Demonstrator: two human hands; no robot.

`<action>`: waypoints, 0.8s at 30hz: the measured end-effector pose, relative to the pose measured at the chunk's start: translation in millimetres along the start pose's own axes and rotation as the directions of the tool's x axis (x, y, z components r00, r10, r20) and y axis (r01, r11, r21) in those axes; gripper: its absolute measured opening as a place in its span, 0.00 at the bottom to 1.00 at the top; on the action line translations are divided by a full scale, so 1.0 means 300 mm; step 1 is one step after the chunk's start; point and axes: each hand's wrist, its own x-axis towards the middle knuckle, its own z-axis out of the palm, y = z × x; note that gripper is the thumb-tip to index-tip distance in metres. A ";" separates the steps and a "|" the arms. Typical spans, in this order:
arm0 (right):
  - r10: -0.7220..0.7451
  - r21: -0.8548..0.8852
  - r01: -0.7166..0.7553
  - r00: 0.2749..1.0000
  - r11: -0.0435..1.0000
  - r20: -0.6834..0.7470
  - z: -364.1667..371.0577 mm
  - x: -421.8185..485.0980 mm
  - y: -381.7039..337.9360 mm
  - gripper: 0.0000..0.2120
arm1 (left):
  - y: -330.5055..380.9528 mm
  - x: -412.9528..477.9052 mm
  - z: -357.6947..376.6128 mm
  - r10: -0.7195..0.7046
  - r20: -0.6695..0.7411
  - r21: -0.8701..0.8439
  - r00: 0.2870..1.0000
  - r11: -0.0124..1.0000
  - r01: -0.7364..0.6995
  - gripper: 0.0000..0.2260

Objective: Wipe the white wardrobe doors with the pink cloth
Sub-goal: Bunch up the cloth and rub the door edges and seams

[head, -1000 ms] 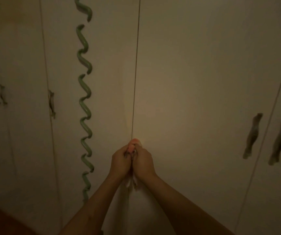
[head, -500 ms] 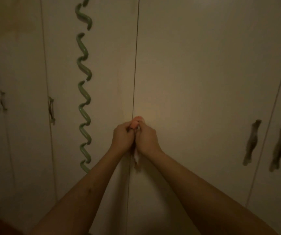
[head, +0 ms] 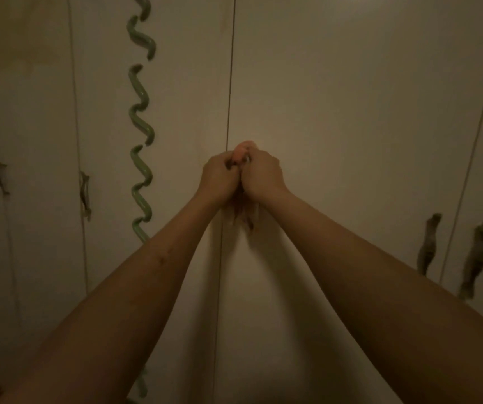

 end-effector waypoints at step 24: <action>0.144 0.001 -0.146 0.981 0.989 0.131 0.189 -0.555 0.319 0.08 | -0.296 -0.526 0.209 -0.192 0.111 -0.127 0.975 0.970 0.206 0.10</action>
